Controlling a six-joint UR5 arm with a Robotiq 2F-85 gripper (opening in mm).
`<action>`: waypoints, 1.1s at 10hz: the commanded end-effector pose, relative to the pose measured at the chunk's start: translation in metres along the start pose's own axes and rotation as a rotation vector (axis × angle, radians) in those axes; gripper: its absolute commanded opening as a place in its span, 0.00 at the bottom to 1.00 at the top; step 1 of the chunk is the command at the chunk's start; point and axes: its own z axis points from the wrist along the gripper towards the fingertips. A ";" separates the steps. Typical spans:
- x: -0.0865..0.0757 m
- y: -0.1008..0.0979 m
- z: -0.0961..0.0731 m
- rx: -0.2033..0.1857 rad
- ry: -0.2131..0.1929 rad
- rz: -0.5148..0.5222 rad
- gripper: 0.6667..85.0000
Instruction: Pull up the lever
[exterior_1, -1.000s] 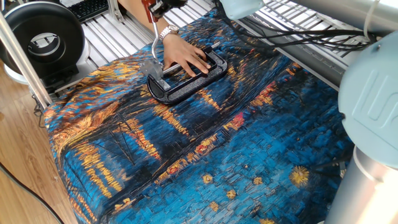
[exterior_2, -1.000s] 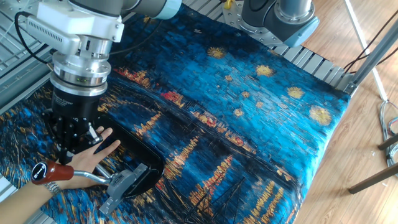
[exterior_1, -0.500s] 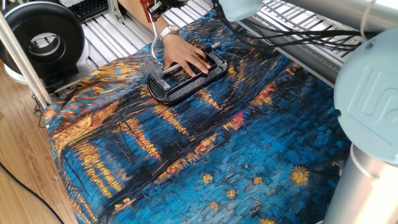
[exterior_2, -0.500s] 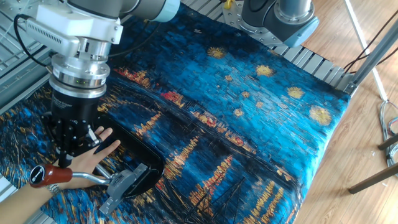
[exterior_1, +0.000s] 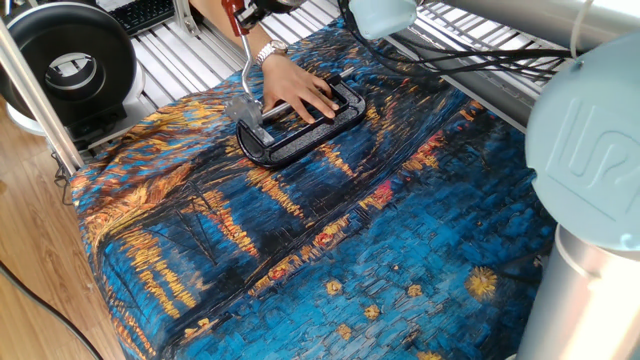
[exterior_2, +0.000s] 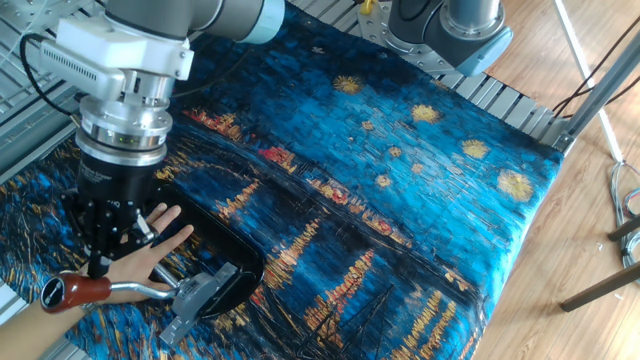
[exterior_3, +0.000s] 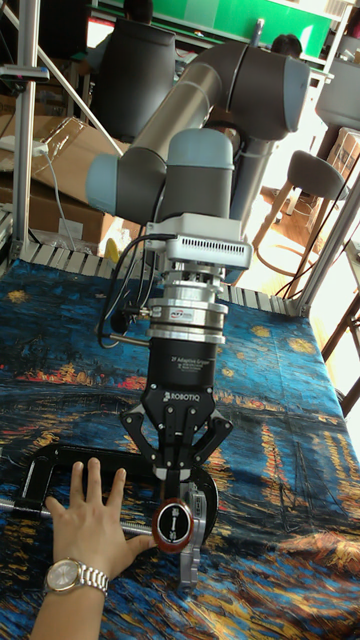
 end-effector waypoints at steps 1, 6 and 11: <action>0.004 -0.003 0.009 -0.015 0.010 0.001 0.01; 0.013 -0.008 0.017 -0.016 0.029 0.012 0.01; 0.012 -0.008 0.013 -0.017 0.032 0.002 0.01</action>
